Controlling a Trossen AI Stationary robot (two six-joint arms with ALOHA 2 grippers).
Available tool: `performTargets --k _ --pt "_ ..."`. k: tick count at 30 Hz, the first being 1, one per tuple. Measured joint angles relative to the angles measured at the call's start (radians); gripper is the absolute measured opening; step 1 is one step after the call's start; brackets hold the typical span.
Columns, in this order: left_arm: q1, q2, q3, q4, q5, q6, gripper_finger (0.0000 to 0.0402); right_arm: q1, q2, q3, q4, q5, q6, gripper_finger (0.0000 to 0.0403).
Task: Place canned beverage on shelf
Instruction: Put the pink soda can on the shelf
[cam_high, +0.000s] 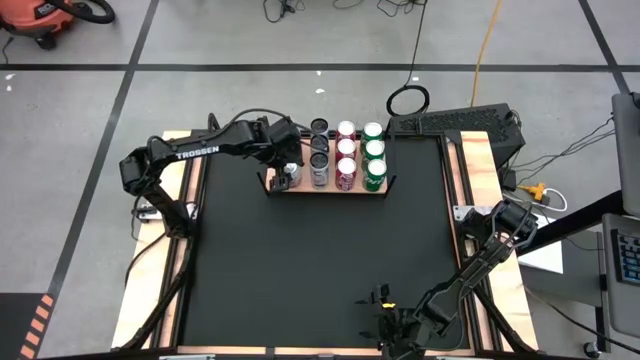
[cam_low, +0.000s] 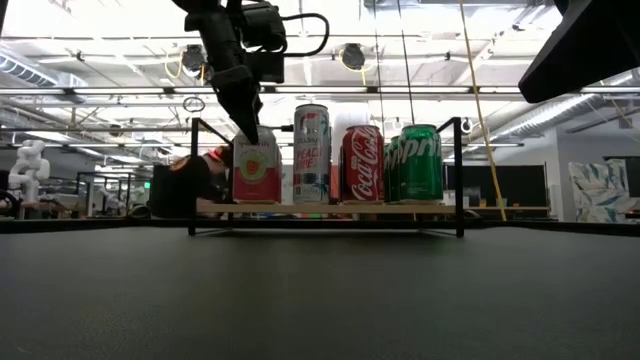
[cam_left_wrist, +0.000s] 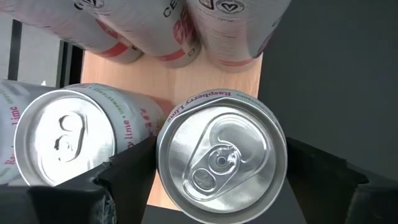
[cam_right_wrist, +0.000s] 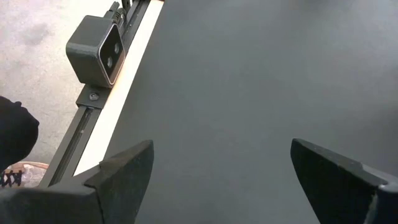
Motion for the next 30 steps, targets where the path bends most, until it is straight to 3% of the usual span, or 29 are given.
performTargets --k 30 --pt "-0.033 -0.002 0.001 0.005 -0.057 0.000 0.0323 0.000 0.000 0.000 0.000 0.000 0.000 0.0357"
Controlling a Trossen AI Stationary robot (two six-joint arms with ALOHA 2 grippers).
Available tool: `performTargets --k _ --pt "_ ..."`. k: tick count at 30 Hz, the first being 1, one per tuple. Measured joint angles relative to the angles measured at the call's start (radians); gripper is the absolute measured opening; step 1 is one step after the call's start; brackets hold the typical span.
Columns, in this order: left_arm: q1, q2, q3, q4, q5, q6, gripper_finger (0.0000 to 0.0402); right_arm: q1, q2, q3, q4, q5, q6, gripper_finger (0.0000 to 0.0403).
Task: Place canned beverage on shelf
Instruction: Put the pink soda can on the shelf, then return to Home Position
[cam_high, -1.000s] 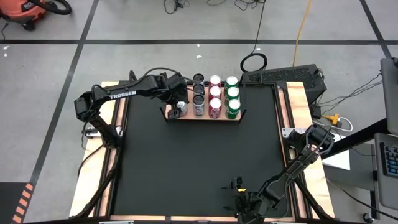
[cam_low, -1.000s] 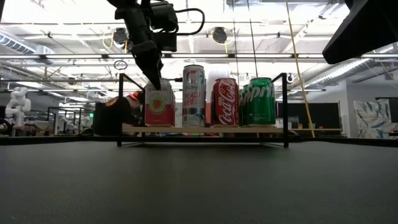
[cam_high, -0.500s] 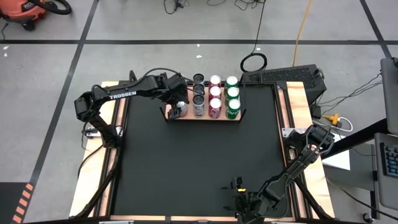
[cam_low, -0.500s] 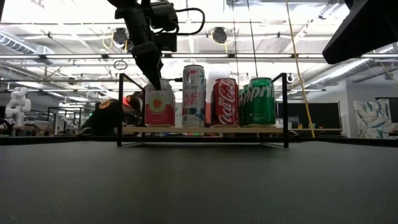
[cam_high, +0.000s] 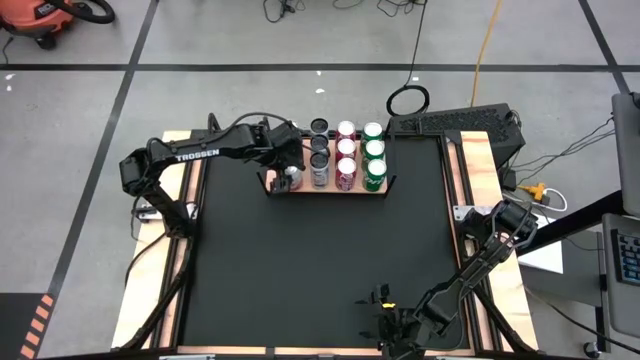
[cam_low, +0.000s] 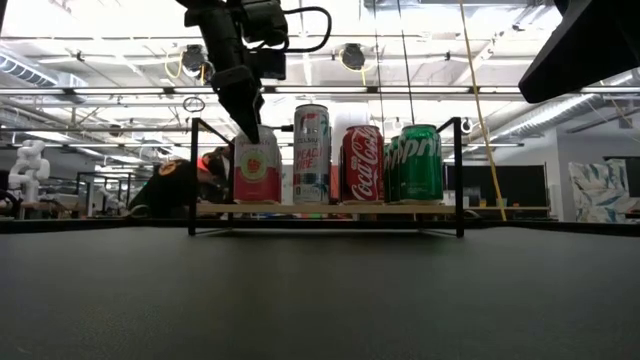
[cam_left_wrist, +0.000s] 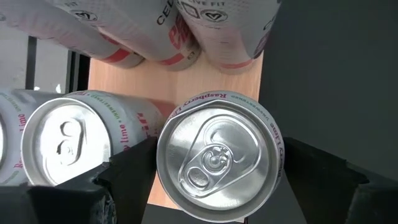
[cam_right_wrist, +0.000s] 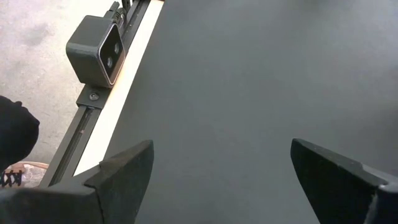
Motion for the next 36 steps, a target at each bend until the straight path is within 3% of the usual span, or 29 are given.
performTargets --k 9,18,23,30,36 --pt "-0.003 -0.006 0.010 -0.008 -0.041 0.018 0.0323 0.000 0.000 0.000 0.000 0.000 0.002 0.0357" --pt "-0.039 -0.006 0.097 -0.075 -0.056 0.013 0.0323 0.000 0.000 0.000 0.000 0.000 0.003 0.0357" --pt "-0.079 -0.006 0.164 -0.146 -0.131 -0.009 0.0323 0.000 0.000 0.000 -0.001 0.000 0.001 0.0357" --pt "-0.156 -0.050 0.245 -0.254 -0.157 -0.153 0.0323 0.000 -0.001 0.000 -0.008 0.054 0.019 0.0357" --pt "-0.278 -0.192 0.232 -0.263 -0.158 -0.276 0.0322 -0.011 -0.003 0.000 -0.009 0.110 -0.001 0.0357"
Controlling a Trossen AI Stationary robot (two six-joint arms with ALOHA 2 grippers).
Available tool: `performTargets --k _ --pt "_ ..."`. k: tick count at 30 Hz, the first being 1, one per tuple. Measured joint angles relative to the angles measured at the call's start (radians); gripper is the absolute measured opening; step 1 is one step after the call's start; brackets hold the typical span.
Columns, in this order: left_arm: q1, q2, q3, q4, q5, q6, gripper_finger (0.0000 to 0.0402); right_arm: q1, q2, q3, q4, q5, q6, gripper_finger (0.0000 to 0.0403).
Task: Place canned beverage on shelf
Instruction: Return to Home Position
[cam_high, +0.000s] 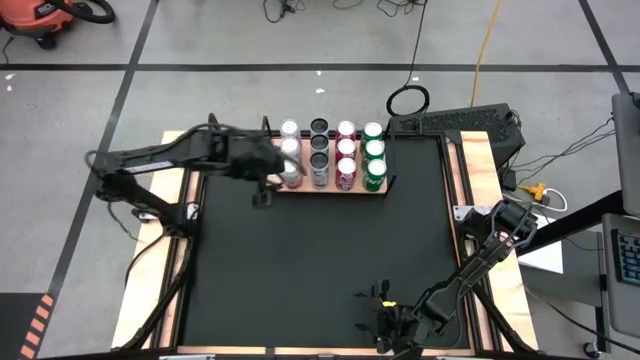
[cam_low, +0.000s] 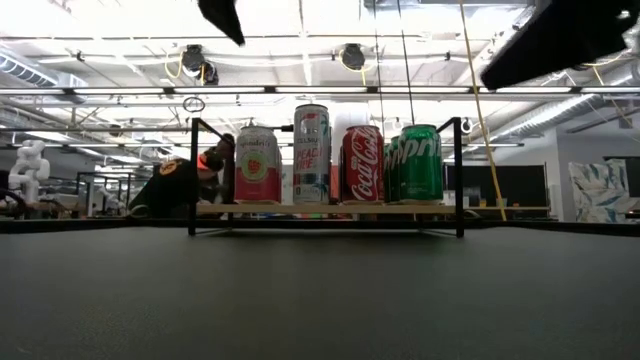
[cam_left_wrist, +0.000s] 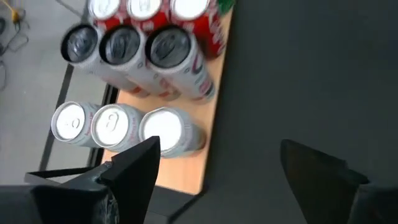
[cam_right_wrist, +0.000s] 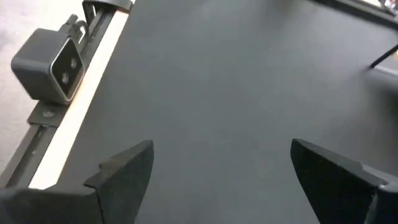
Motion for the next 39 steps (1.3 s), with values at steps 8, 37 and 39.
performTargets --k 8,37,39 --pt "-0.250 -0.170 -0.107 0.109 -0.124 -0.152 0.0320 -0.020 -0.070 0.016 0.010 0.001 -0.150 0.0319" --pt "-0.629 -0.236 -0.647 0.828 -0.416 -0.220 0.0043 -0.065 -0.422 0.018 -0.322 0.052 -0.438 0.0008" --pt "-0.629 -0.236 -0.674 0.910 -0.414 -0.168 0.0031 -0.065 -0.428 0.018 -0.333 0.050 -0.445 0.0005"
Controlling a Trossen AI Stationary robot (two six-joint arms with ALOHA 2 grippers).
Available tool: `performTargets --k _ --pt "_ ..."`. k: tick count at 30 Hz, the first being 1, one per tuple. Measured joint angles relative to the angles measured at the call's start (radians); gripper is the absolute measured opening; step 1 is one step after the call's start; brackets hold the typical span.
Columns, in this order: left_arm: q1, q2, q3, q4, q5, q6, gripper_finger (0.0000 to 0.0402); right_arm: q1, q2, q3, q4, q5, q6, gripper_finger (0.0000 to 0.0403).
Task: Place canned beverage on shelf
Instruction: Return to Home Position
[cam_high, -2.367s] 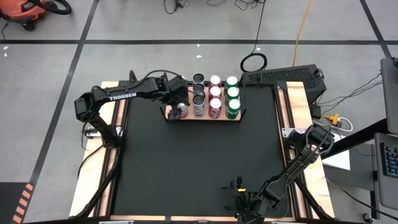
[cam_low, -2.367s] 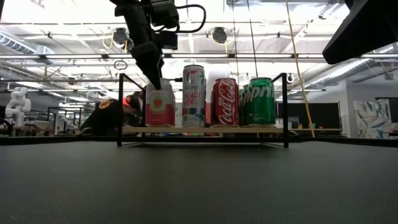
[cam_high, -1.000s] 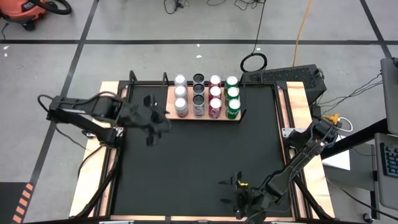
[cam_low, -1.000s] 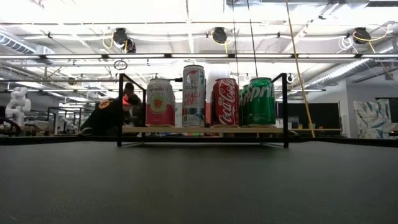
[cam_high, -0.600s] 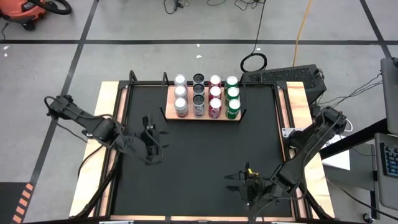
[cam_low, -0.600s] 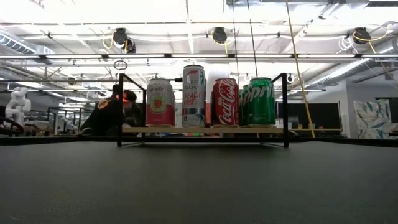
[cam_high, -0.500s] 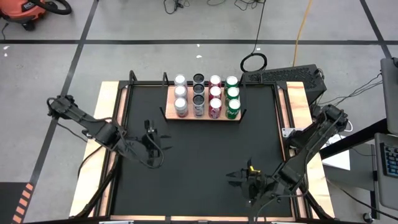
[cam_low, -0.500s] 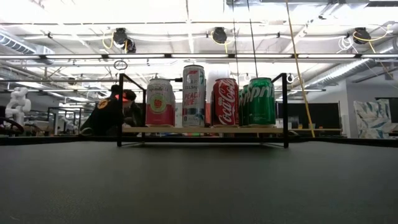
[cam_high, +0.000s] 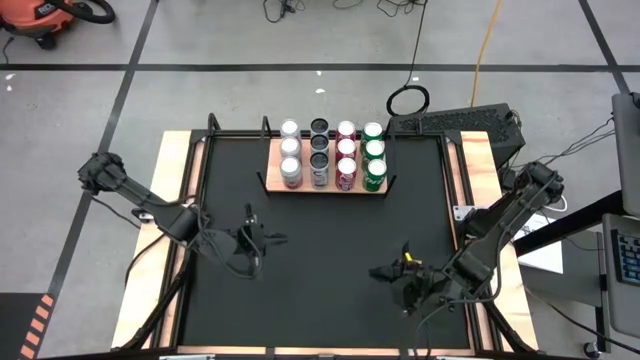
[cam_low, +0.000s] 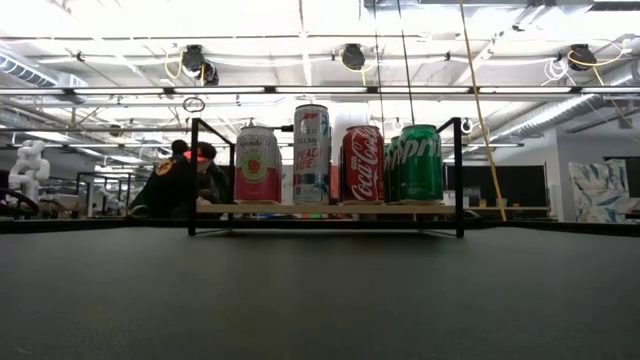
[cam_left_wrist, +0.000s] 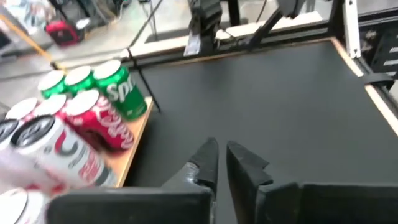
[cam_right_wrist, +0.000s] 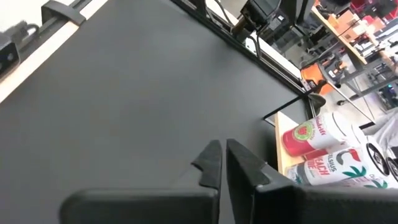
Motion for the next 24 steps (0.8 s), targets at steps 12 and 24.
performTargets --k 12,24 --pt "0.005 0.000 -0.125 0.324 0.058 0.105 0.0001 0.000 -0.016 -0.055 0.014 -0.001 0.008 0.0000" --pt "0.064 0.003 -0.254 0.601 0.319 0.226 0.0000 -0.028 -0.209 -0.324 0.273 -0.003 -0.053 0.0000"
